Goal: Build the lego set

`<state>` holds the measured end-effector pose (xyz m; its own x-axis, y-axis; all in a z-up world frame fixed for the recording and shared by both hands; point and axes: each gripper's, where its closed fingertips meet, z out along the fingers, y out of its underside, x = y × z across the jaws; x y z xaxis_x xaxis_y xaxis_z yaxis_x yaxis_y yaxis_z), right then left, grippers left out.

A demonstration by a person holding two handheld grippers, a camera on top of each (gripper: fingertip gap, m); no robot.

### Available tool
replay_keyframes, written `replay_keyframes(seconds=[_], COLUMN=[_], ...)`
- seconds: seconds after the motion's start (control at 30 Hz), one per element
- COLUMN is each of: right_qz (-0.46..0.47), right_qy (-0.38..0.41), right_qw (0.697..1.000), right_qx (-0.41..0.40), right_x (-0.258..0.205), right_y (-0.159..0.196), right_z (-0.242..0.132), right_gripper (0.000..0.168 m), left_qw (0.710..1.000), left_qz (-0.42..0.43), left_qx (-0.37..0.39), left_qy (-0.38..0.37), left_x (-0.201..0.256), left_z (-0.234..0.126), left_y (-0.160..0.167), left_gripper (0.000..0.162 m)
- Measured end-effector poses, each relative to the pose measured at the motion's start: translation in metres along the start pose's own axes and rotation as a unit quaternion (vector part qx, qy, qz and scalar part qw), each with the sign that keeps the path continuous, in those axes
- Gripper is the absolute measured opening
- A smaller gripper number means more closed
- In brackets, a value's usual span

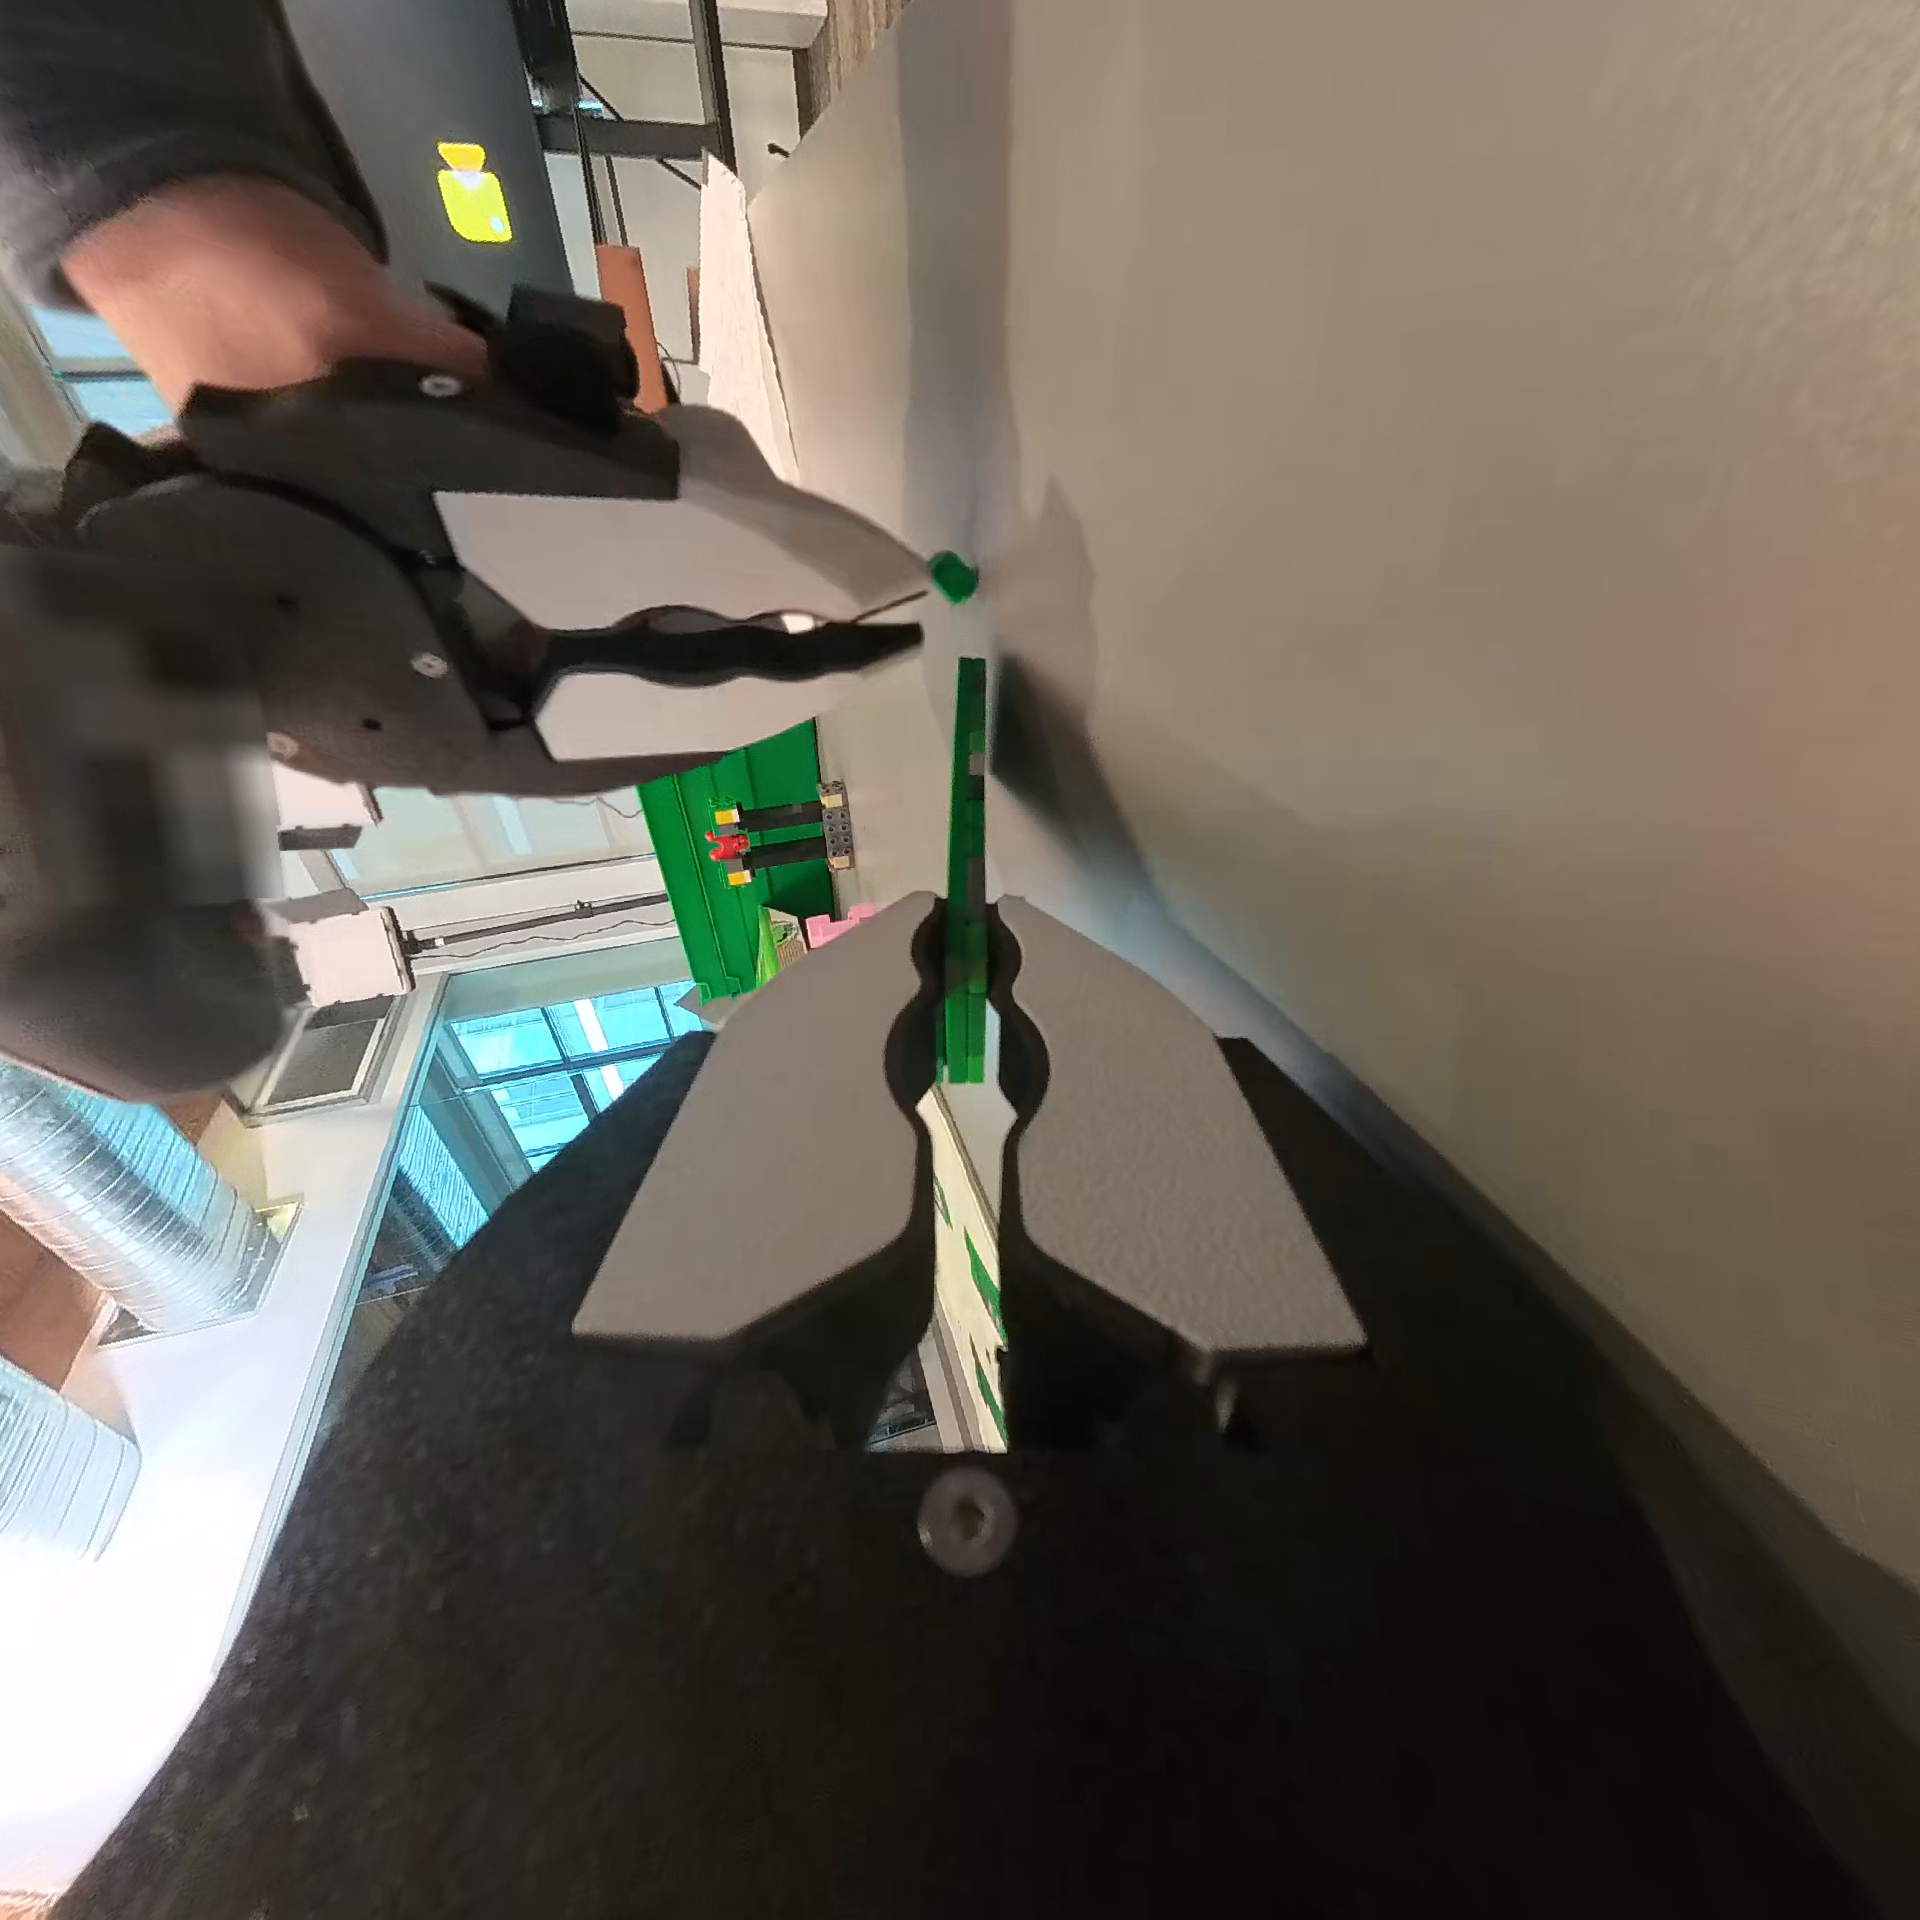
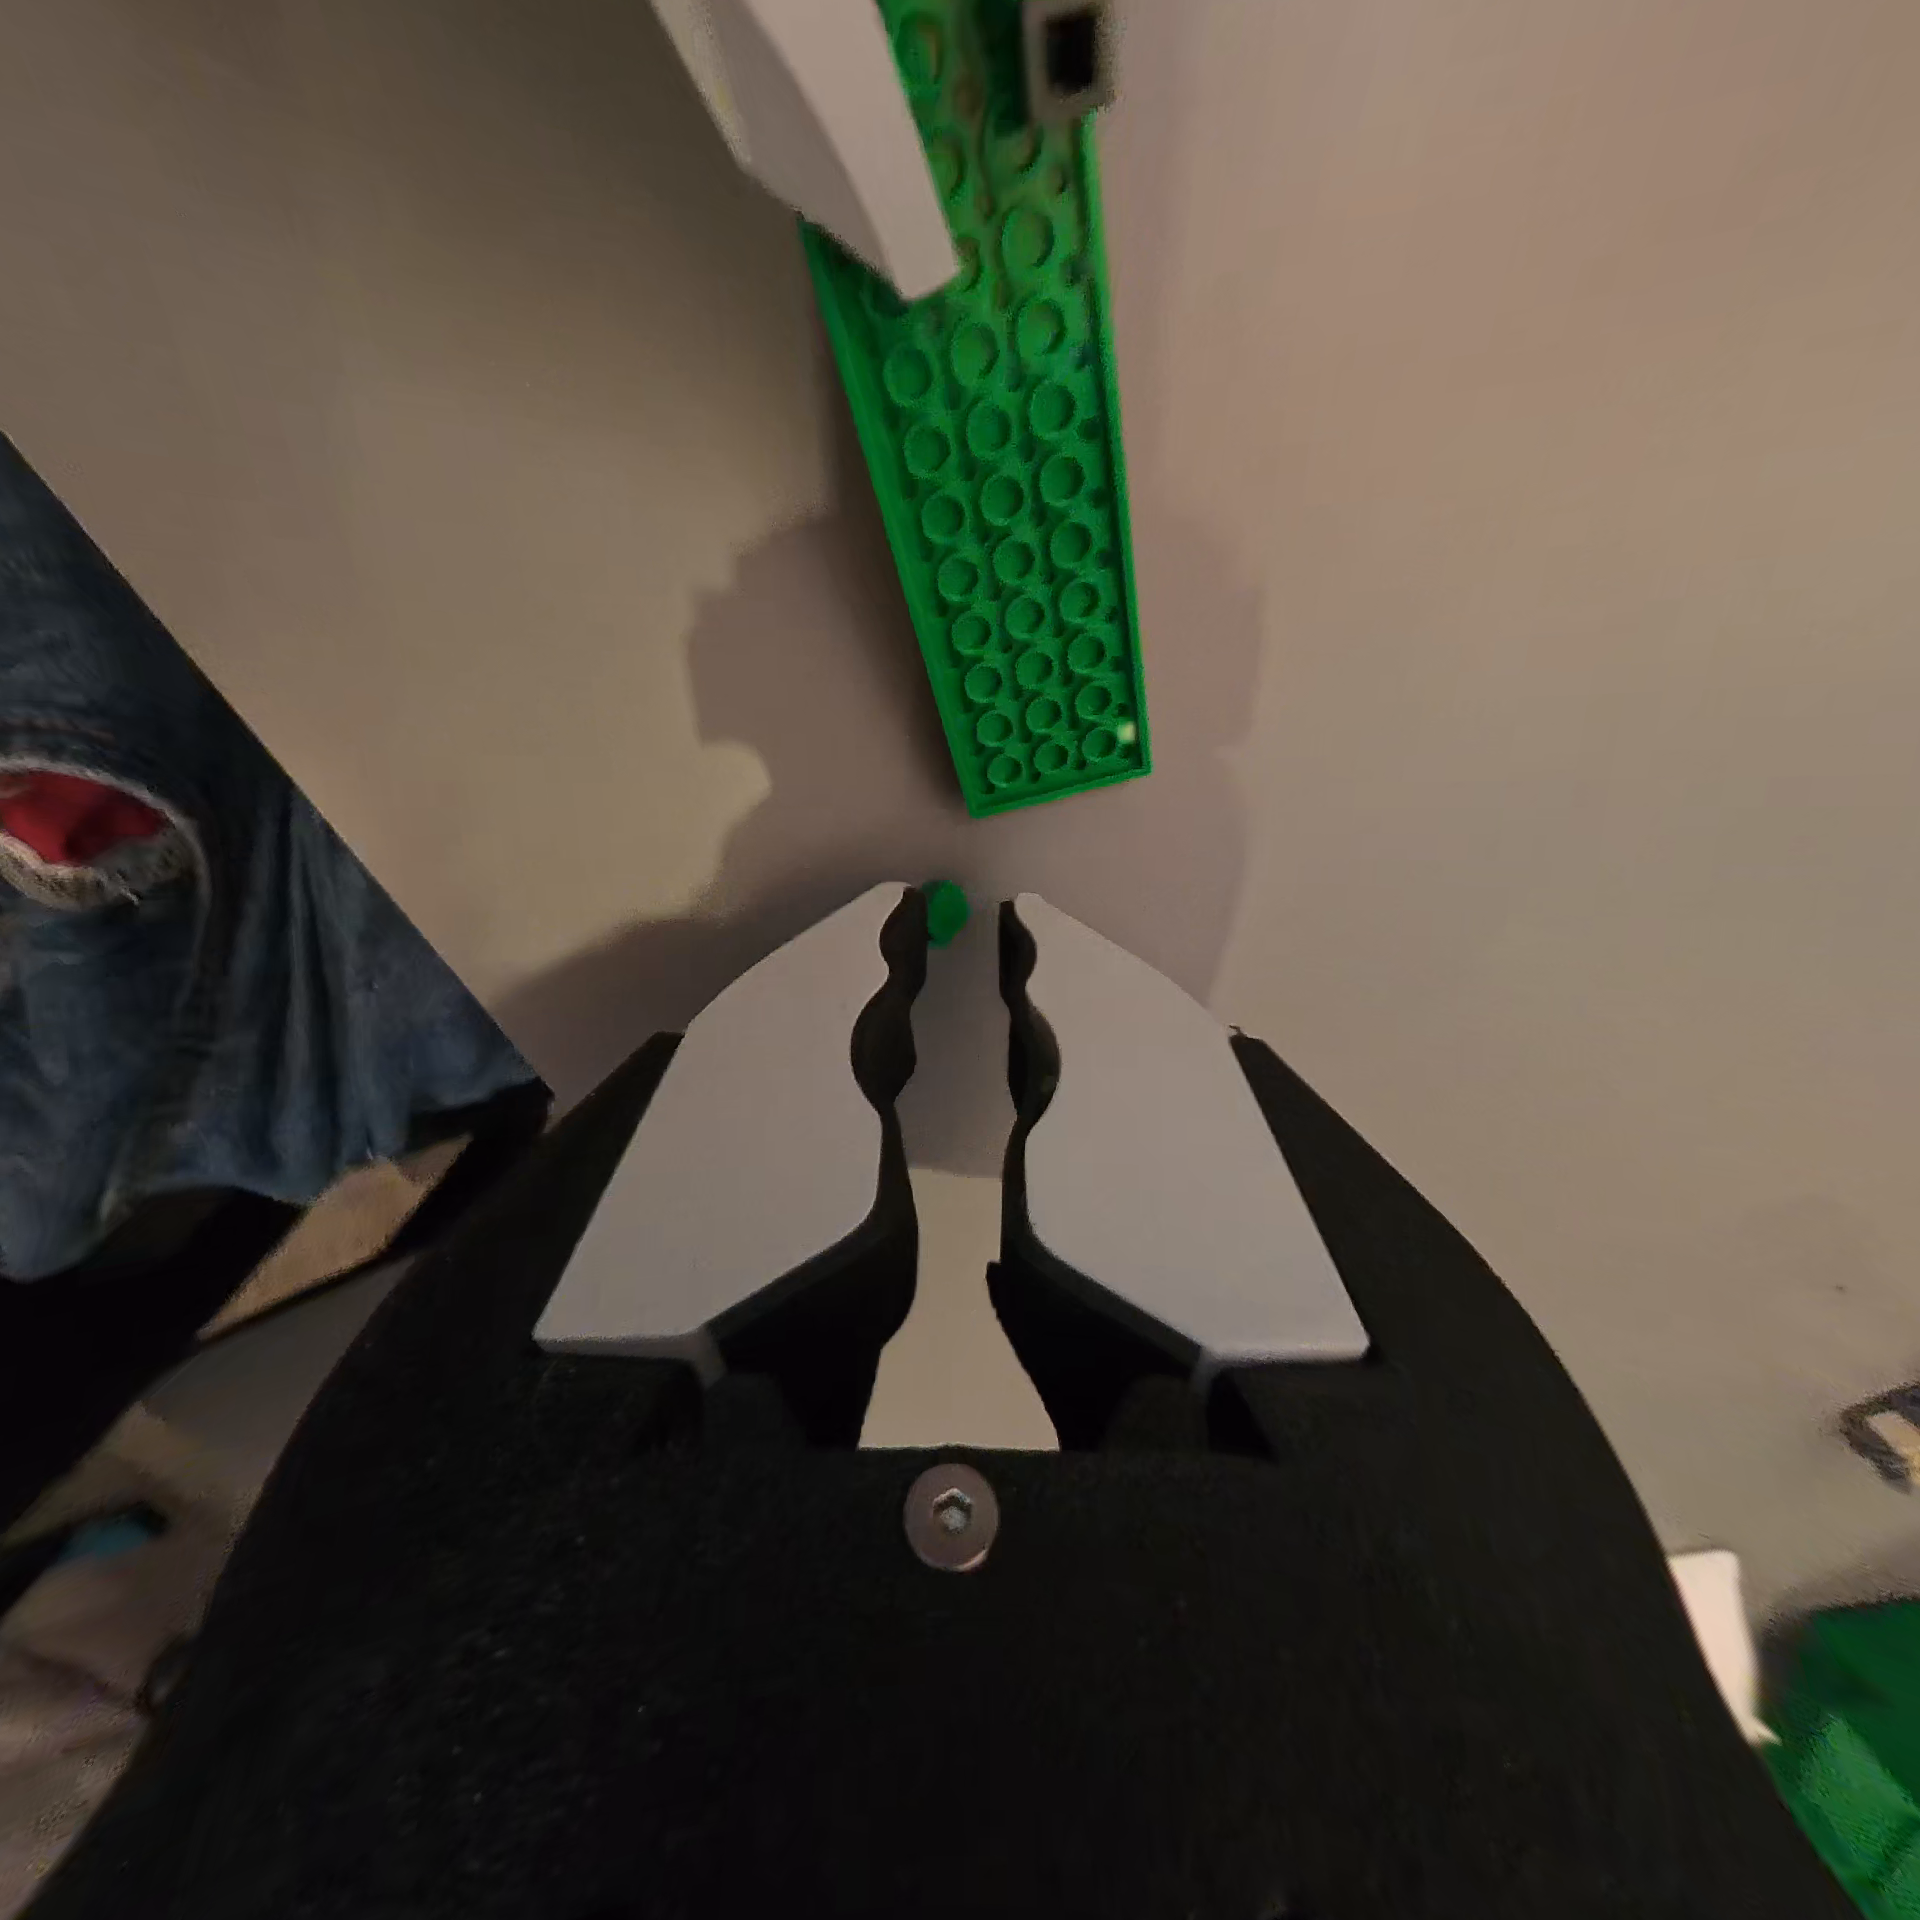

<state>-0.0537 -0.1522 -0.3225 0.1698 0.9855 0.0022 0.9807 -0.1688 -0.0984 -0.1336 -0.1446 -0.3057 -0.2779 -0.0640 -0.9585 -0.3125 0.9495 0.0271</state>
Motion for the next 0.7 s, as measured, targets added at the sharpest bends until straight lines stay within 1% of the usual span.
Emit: replay_keyframes(seconds=[0.13,0.2,0.23,0.3,0.37,0.43,0.47,0.5,0.53,0.6,0.7], right_qz=[0.086,0.167,0.213,0.319,0.399,0.477,0.502,0.519,0.528,0.517,0.489], right_qy=[0.017,0.035,0.035,0.036,0.032,0.069,0.093,0.121,0.149,0.218,0.284], right_qw=[0.992,0.975,0.959,0.91,0.852,0.794,0.774,0.76,0.752,0.747,0.765], right_qx=[0.086,0.142,0.18,0.264,0.338,0.37,0.374,0.372,0.364,0.358,0.309], right_x=[0.001,0.003,0.001,-0.003,-0.011,-0.013,-0.015,-0.017,-0.019,-0.021,-0.022], right_y=[-0.006,-0.005,-0.007,-0.009,-0.008,0.004,0.01,0.015,0.019,0.02,0.017], right_z=[-0.01,-0.017,-0.02,-0.026,-0.028,-0.022,-0.017,-0.011,-0.006,-0.006,-0.001], right_gripper=[0.019,0.02,0.02,0.02,0.02,0.02,0.017,0.013,0.01,0.006,0.007], left_qw=[1.0,1.0,1.0,1.0,1.0,1.0,1.0,1.0,1.0,1.0,1.0], left_qz=[0.0,0.0,0.0,0.0,0.0,0.001,0.001,0.001,0.0,-0.001,-0.001], left_qx=[0.0,0.001,0.001,0.002,0.002,0.003,0.003,0.003,0.003,0.002,0.002], left_qy=[0.001,0.001,0.001,0.001,0.001,0.002,0.003,0.002,0.001,0.001,0.0], left_x=[0.0,0.0,0.0,0.0,0.0,0.001,0.001,0.001,0.0,0.0,-0.001], left_z=[0.0,0.0,0.0,0.0,0.001,0.001,0.001,0.001,0.001,0.001,0.001], left_y=[0.0,0.0,-0.001,-0.001,-0.001,-0.001,-0.002,-0.002,-0.001,-0.001,-0.001], left_gripper=[0.006,0.006,0.006,0.006,0.006,0.006,0.006,0.006,0.006,0.006,0.006])
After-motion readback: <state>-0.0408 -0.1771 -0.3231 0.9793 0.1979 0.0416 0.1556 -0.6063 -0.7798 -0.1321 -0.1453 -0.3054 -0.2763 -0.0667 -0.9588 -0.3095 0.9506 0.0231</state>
